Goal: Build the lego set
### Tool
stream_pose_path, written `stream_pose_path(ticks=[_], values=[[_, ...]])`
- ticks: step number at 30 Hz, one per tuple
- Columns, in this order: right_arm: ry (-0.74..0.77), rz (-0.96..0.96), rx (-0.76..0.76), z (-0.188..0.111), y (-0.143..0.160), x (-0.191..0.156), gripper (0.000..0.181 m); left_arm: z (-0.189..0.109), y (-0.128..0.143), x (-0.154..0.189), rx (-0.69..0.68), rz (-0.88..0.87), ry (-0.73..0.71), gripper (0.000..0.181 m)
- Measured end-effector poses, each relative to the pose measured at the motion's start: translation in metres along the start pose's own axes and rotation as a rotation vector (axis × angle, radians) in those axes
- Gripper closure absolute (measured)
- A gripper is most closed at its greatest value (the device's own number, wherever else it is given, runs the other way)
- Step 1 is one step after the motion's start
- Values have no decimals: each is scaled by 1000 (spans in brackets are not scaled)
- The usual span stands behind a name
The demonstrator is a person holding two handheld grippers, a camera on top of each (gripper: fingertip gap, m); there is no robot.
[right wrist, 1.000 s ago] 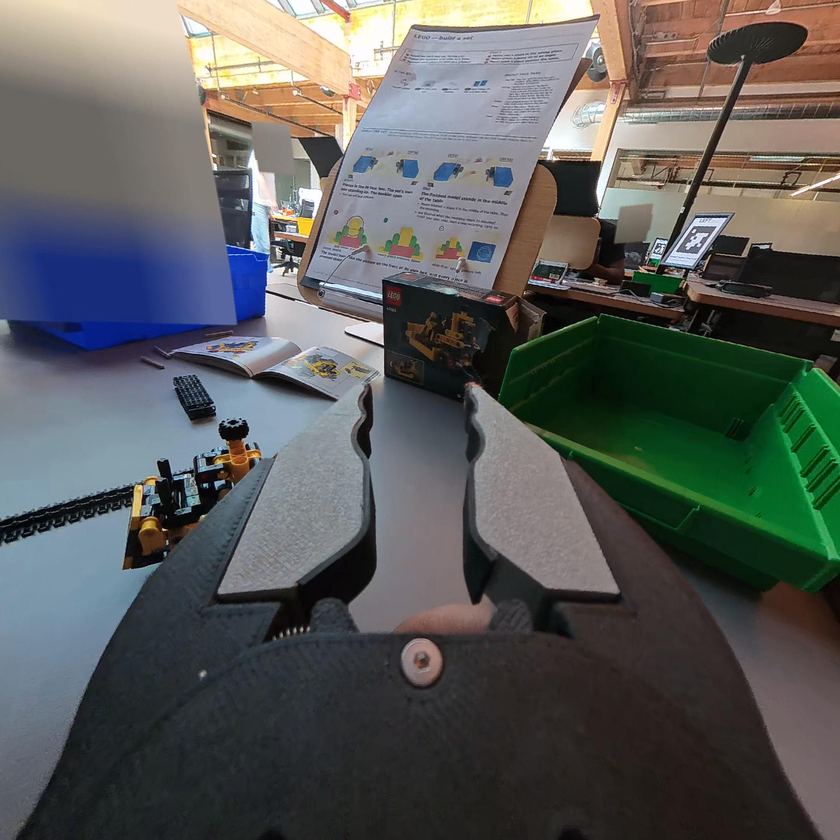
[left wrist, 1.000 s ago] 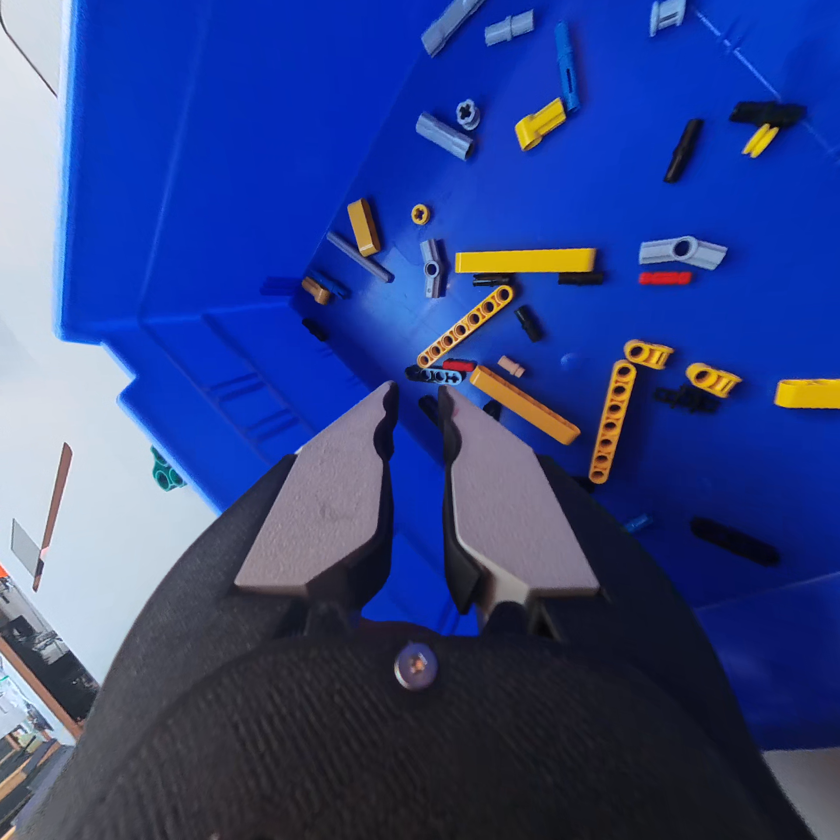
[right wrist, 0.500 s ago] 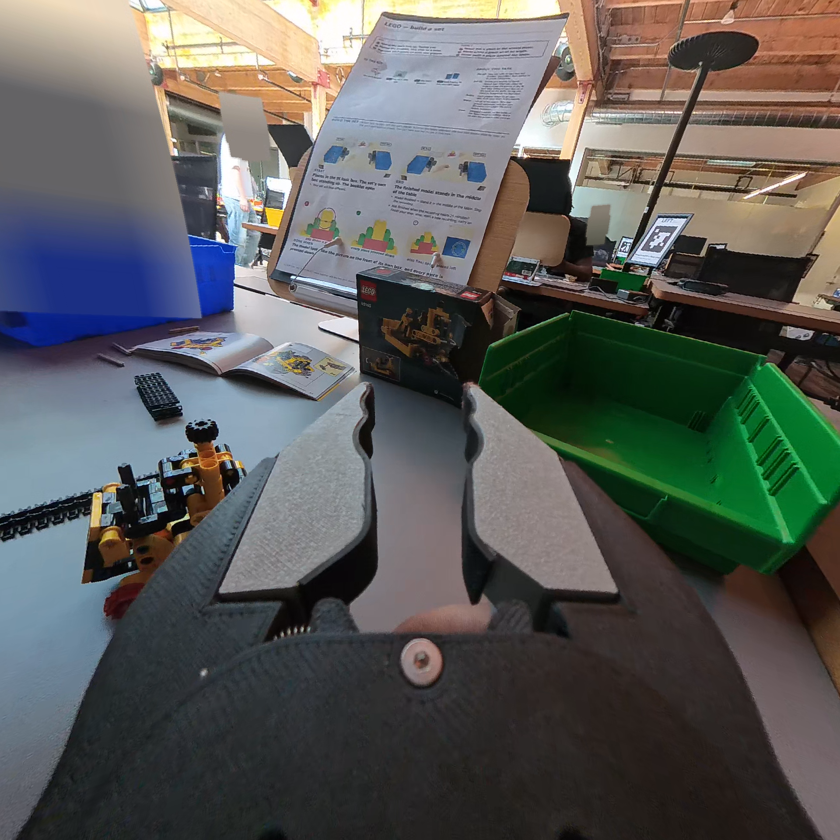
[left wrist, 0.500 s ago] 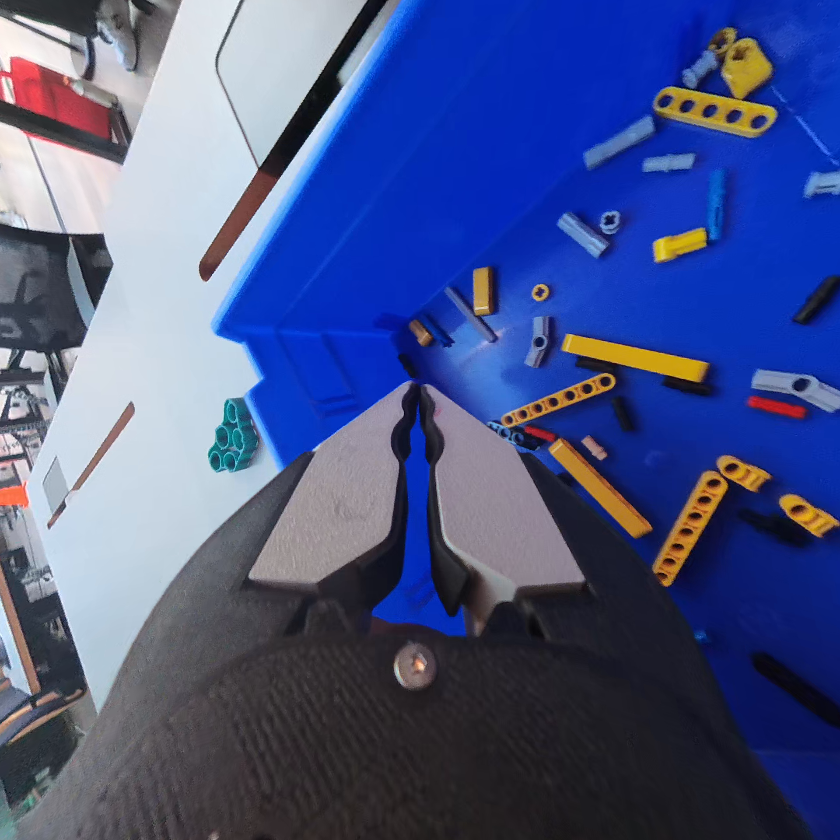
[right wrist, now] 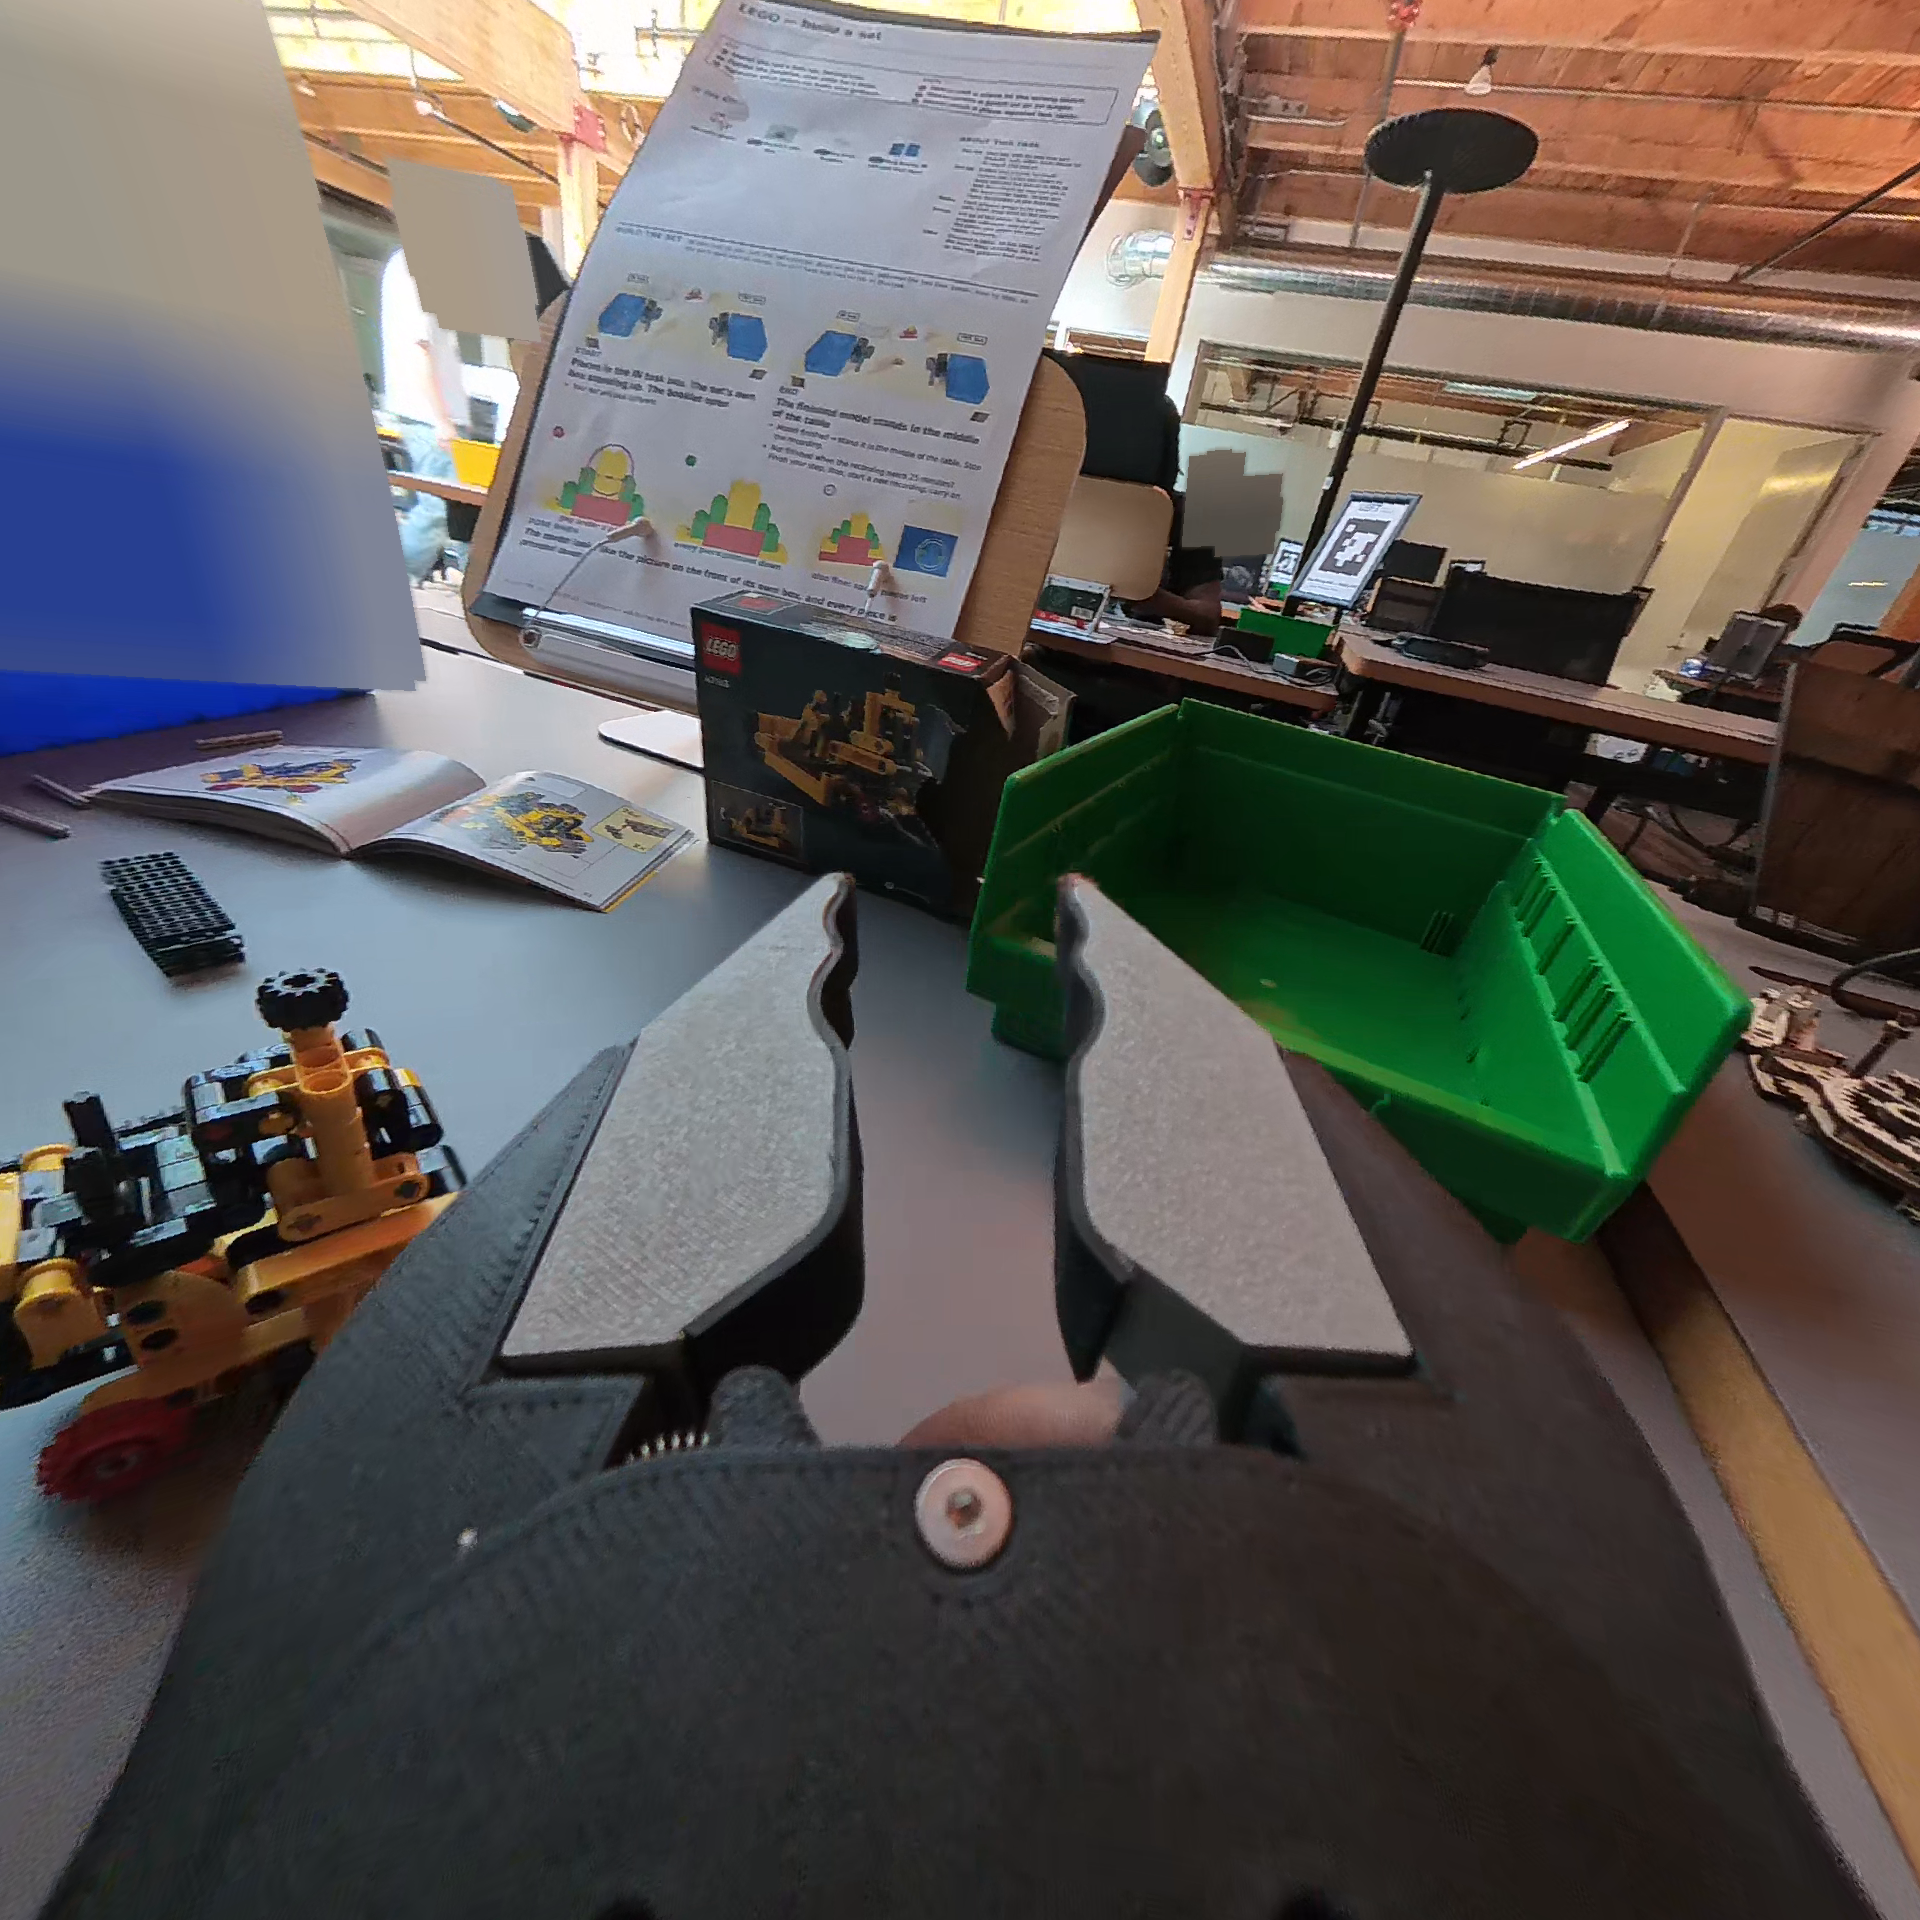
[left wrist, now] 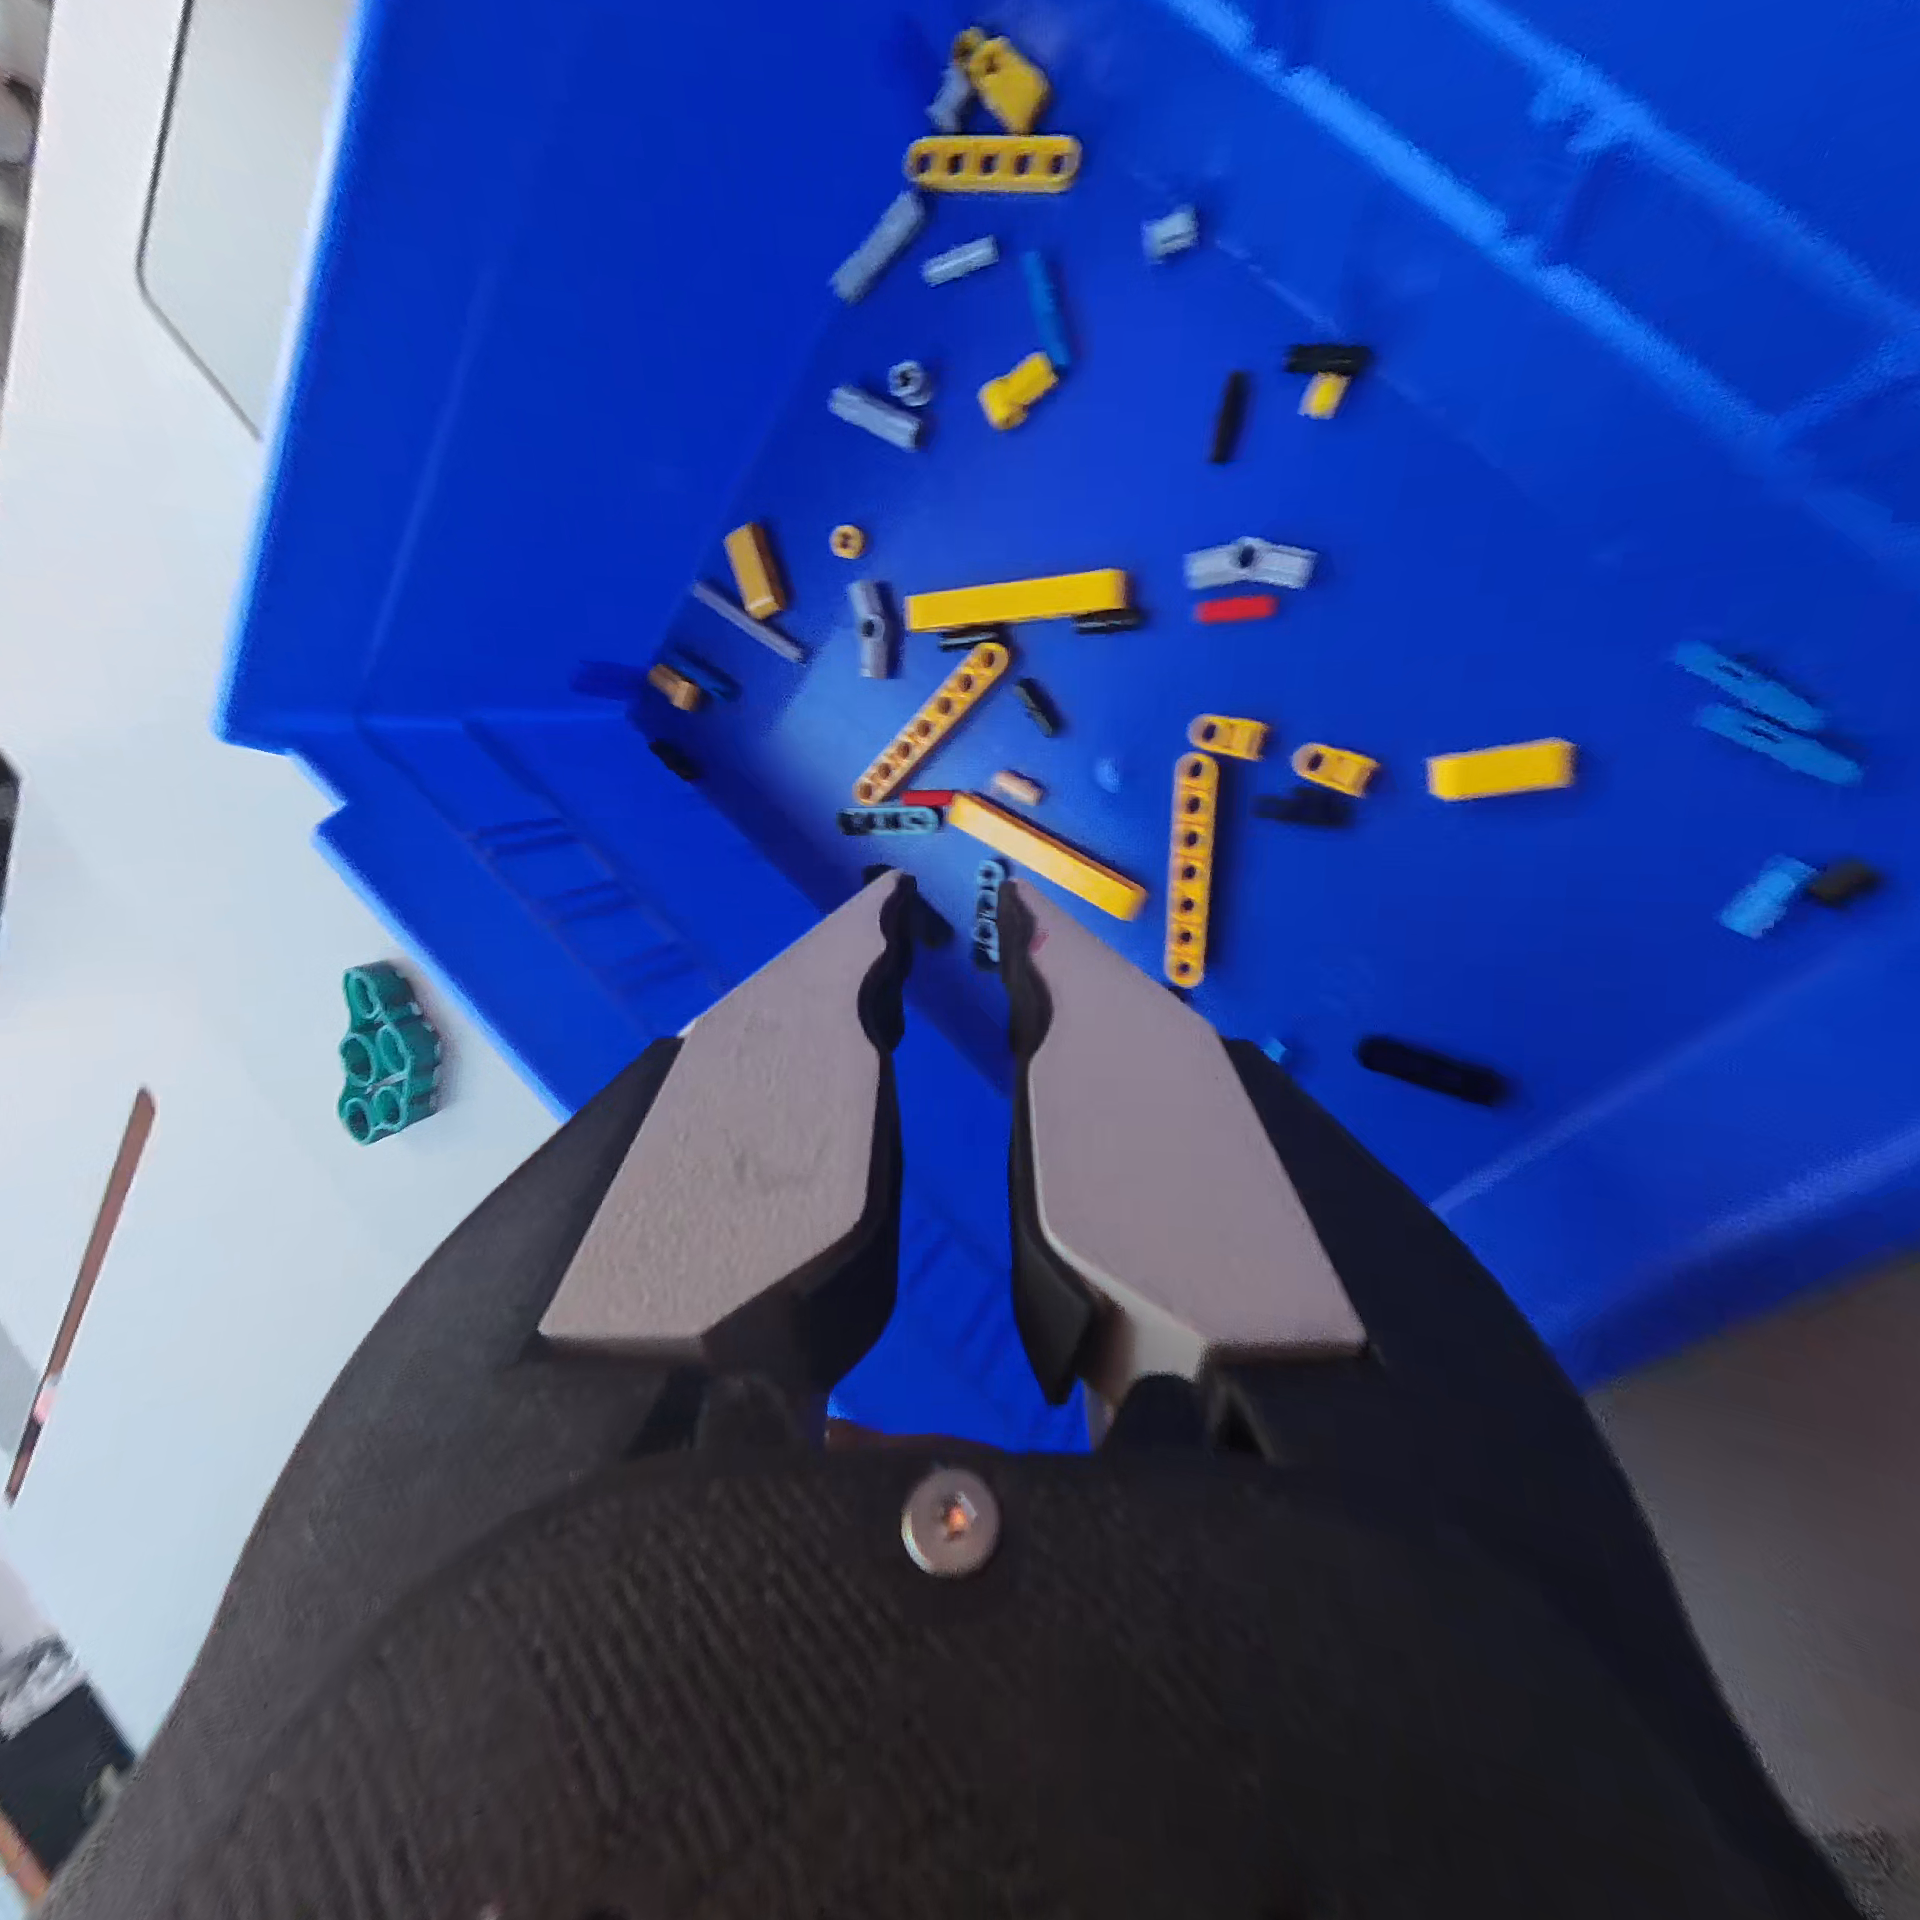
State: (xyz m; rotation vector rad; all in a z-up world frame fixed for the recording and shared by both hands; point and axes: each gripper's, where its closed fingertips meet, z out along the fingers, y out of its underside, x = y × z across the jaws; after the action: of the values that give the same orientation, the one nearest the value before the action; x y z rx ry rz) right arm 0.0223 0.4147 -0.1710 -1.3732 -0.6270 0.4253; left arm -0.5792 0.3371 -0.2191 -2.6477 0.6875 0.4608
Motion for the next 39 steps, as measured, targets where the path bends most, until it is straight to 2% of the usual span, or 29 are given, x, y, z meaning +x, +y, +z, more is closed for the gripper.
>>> stream_pose_path(ticks=[1, 6, 14, 20, 28, 32, 39], values=[[31, -9, -3, 0, 0, 5, 147, -8, 2, 8, 19, 13, 25, 169], [196, -35, -29, 1, 5, 34, 148, -33, 17, 35, 77, 61, 118, 167], [365, -65, -70, 11, 12, 66, 151, -30, 22, 44, 148, 42, 205, 165], [388, -47, -66, 14, 13, 73, 152, -22, 39, 44, 96, 30, 219, 165], [376, -3, -27, 13, 9, 76, 152, -7, 59, 58, -122, 179, 265, 166], [349, 5, -14, 15, 7, 72, 153, 6, 33, 67, -69, 150, 306, 166], [303, 42, 11, 16, 4, 67, 153, 26, 11, 72, -33, 186, 309, 167]])
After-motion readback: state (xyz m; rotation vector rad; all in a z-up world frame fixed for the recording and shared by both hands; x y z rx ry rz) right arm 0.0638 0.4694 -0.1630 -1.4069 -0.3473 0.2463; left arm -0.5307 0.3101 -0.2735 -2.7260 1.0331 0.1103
